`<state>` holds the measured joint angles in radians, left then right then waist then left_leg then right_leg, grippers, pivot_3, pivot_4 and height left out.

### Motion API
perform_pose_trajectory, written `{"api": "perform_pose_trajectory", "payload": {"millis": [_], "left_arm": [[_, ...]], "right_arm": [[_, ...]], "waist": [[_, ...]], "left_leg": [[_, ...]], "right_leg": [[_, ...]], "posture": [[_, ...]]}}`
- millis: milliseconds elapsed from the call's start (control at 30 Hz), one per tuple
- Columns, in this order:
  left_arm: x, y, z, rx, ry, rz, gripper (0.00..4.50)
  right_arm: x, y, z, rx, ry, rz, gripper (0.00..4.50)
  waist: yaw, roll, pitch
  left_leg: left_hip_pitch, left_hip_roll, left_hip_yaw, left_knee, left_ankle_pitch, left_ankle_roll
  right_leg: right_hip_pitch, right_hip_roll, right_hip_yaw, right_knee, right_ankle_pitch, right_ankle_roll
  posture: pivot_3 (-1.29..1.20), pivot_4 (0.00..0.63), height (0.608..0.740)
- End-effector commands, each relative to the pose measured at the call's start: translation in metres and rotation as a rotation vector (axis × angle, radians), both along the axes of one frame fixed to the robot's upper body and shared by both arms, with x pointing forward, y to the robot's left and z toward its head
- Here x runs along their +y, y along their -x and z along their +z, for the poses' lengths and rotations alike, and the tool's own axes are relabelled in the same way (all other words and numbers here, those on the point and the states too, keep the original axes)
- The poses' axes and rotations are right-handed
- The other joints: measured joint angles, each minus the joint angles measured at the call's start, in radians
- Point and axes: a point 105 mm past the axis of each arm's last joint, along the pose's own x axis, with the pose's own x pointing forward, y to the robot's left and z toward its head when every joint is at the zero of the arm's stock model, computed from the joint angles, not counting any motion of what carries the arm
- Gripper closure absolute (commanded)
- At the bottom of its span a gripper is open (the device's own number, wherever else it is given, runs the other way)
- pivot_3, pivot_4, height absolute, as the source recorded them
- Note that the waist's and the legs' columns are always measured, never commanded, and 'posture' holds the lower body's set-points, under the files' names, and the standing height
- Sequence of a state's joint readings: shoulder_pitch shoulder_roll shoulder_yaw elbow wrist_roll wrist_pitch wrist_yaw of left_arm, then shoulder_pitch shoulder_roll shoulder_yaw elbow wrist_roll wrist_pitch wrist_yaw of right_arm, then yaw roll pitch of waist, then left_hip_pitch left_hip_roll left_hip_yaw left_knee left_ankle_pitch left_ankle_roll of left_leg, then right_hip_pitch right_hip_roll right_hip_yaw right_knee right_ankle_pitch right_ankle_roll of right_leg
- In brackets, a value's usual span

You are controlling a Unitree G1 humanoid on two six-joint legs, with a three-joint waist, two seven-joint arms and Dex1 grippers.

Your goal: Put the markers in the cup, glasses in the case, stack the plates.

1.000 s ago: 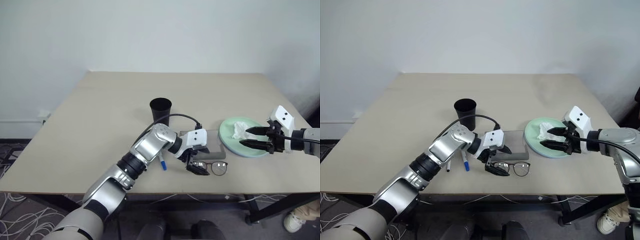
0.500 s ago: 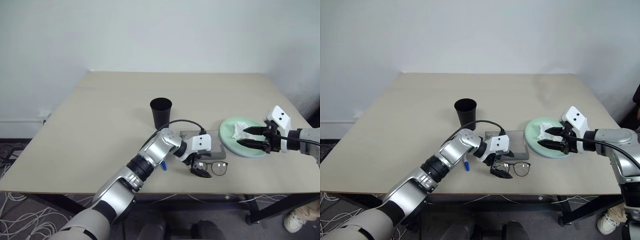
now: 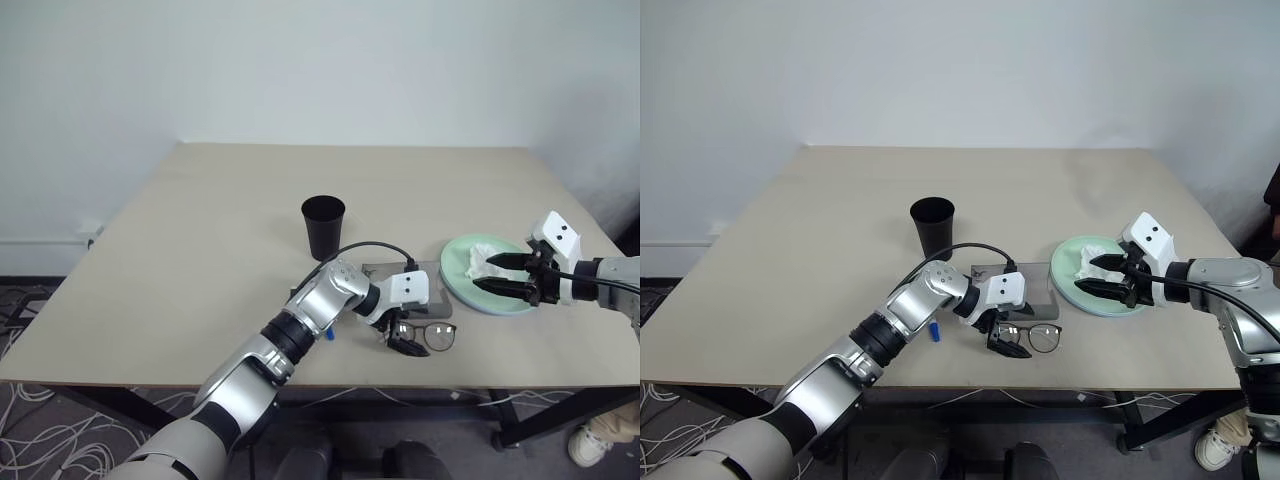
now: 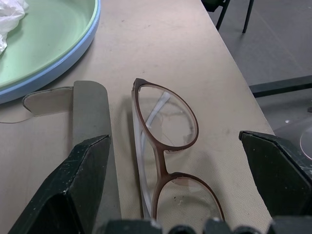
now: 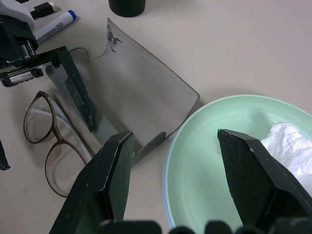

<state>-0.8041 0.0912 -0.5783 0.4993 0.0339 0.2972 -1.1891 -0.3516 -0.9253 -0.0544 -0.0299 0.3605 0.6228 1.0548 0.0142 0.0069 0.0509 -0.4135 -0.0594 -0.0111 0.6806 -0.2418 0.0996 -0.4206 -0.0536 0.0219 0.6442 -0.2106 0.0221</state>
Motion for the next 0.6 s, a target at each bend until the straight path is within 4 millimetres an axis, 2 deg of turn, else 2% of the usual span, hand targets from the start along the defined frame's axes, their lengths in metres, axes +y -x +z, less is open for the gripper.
{"api": "perform_pose_trajectory", "payload": {"millis": [33, 100, 533, 600], "left_arm": [[-0.0009, -0.0033, 0.0011, -0.027, -0.021, 0.000, 0.54], [-0.0010, -0.0042, 0.0010, -0.029, -0.022, 0.005, 1.17], [-0.0008, -0.0041, -0.0004, -0.027, -0.030, 0.006, 1.17], [-0.0007, -0.0046, -0.0004, -0.031, -0.030, 0.009, 1.54]], "right_arm": [[0.0060, -0.0027, 0.0152, -0.062, -0.003, 0.019, 1.51], [0.0061, -0.0029, 0.0149, -0.061, -0.004, 0.019, 1.51], [0.0077, -0.0048, 0.0145, -0.062, -0.005, 0.019, 1.51], [0.0075, -0.0049, 0.0144, -0.062, -0.005, 0.018, 1.51]], "waist": [[0.000, 0.000, 0.000], [0.000, 0.000, 0.000], [0.000, 0.000, 0.000], [0.000, 0.000, 0.000]], "left_leg": [[0.000, 0.000, 0.000, 0.000, 0.000, 0.000], [0.000, 0.000, 0.000, 0.000, 0.000, 0.000], [0.000, 0.000, 0.000, 0.000, 0.000, 0.000], [0.000, 0.000, 0.000, 0.000, 0.000, 0.000]], "right_leg": [[0.000, 0.000, 0.000, 0.000, 0.000, 0.000], [0.000, 0.000, 0.000, 0.000, 0.000, 0.000], [0.000, 0.000, 0.000, 0.000, 0.001, 0.000], [0.000, 0.000, 0.000, 0.000, 0.001, 0.000]], "posture": [[0.00, 0.000, 0.731], [0.00, 0.000, 0.731], [0.00, 0.000, 0.731], [0.00, 0.000, 0.731]]}}
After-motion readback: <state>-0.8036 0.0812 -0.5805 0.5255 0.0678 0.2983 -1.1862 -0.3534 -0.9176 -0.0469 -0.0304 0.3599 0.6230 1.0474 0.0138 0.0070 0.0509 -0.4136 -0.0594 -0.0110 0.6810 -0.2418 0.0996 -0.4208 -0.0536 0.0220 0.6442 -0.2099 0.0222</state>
